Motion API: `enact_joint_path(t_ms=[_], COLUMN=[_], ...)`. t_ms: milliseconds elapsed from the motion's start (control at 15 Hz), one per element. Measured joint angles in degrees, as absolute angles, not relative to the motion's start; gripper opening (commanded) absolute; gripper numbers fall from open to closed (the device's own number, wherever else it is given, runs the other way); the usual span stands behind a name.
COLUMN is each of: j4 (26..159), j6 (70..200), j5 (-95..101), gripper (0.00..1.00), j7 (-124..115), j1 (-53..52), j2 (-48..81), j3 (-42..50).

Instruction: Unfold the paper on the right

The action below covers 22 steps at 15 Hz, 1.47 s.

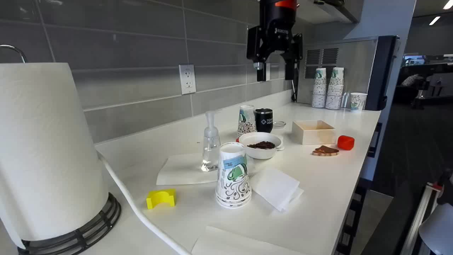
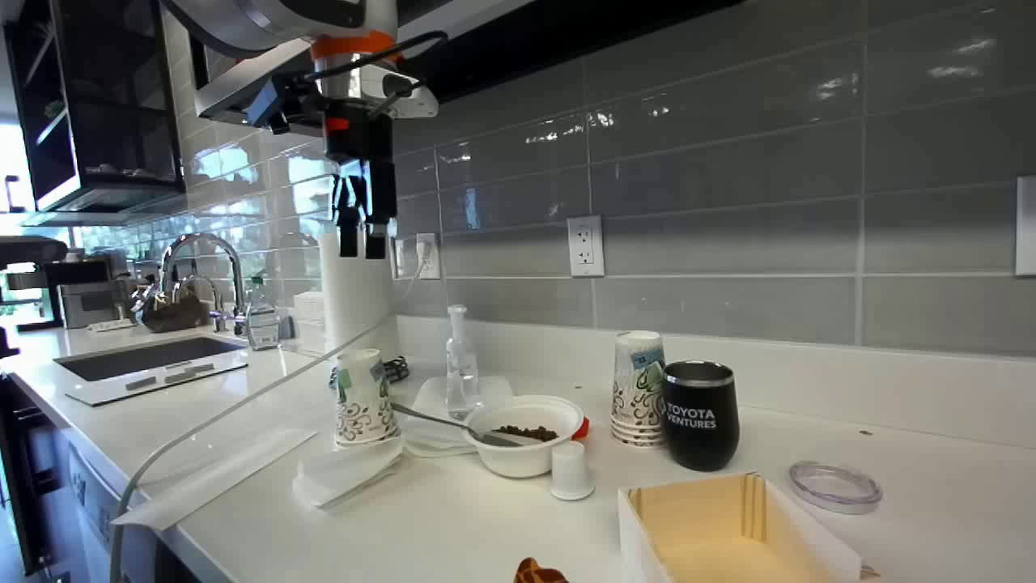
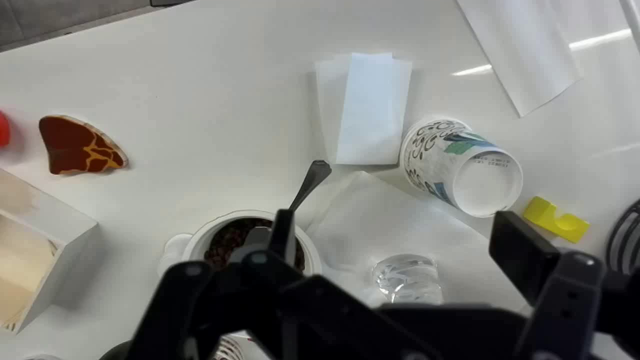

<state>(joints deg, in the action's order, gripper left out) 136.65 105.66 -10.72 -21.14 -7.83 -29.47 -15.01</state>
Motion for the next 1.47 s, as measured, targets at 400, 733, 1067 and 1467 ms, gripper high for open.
enact_joint_path(t_ms=[400, 733, 1067, 1467], j4=[136.56, 137.74, 140.92, 148.81], j6=[105.67, 105.72, 106.17, 113.73], j5=[-10.72, -10.76, -12.74, -20.20], gripper=[1.00, 1.00, 1.00, 1.00], j7=[-21.14, -20.11, -16.13, -11.38], j1=[-7.83, -7.81, -7.89, -8.59], j2=[-29.47, -27.62, -25.00, -25.26], j3=[-14.99, -14.09, -12.45, -10.64])
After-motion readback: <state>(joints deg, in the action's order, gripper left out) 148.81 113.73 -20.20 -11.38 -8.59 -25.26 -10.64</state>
